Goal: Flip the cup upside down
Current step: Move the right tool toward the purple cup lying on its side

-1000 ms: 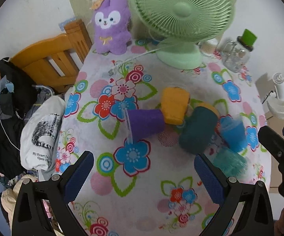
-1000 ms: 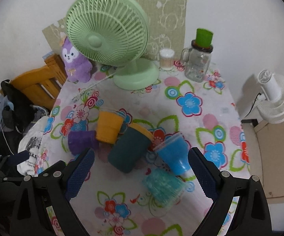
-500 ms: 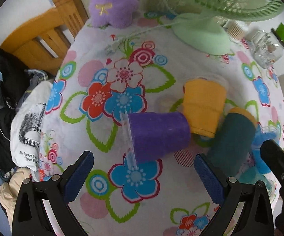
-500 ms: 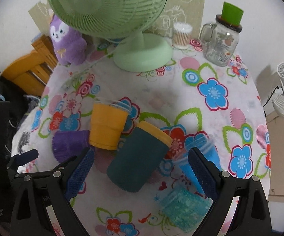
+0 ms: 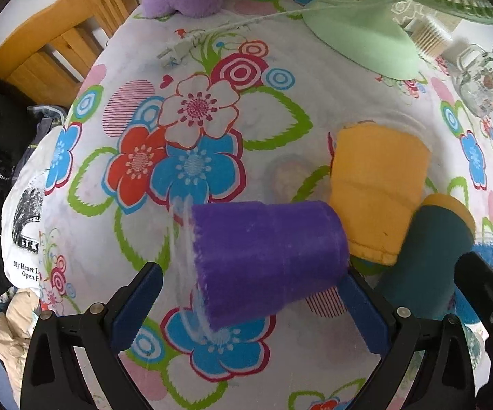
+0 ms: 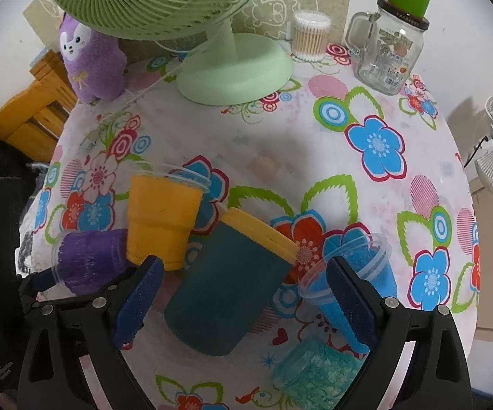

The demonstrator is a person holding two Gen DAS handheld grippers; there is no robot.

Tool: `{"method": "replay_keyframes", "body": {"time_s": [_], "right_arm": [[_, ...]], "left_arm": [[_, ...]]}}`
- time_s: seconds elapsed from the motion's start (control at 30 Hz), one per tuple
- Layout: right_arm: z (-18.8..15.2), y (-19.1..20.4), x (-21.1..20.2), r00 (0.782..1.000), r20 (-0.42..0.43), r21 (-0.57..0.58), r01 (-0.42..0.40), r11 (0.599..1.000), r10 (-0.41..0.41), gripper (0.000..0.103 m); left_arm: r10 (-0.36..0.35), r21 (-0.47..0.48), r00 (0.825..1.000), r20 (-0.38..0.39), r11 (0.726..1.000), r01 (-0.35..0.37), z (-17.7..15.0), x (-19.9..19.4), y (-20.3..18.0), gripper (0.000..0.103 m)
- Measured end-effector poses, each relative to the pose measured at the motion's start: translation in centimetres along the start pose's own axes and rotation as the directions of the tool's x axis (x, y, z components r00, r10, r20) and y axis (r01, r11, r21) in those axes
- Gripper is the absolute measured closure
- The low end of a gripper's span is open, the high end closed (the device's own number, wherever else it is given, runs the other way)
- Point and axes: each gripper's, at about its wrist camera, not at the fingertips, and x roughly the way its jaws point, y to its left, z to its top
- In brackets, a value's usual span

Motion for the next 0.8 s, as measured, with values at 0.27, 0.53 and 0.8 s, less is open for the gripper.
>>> {"method": "replay_keyframes", "body": {"time_s": [0.27,0.53,0.8], "right_arm": [[0.0,0.4,0.9,1.000,-0.021,-0.014,0.002,1.000,-0.002,0.006],[-0.5,0.8,0.1,1.000,-0.012,-0.028,-0.010,1.000,0.010,0.006],[-2.1,0.7,-1.6,1.000,0.006,-0.049,-0.019,0.999,0.020,0.006]], "left_arm": [[-0.025,-0.010,1.000,0.002,1.000,0.025,0.5,0.5,-0.2,0.026],[-0.011,0.010,0.999,0.049,1.000,0.011,-0.3,-1.3,0.8,0.039],[-0.023,-0.016,0.998,0.055,1.000,0.024,-2.2,-2.0,0.8,0.048]]}}
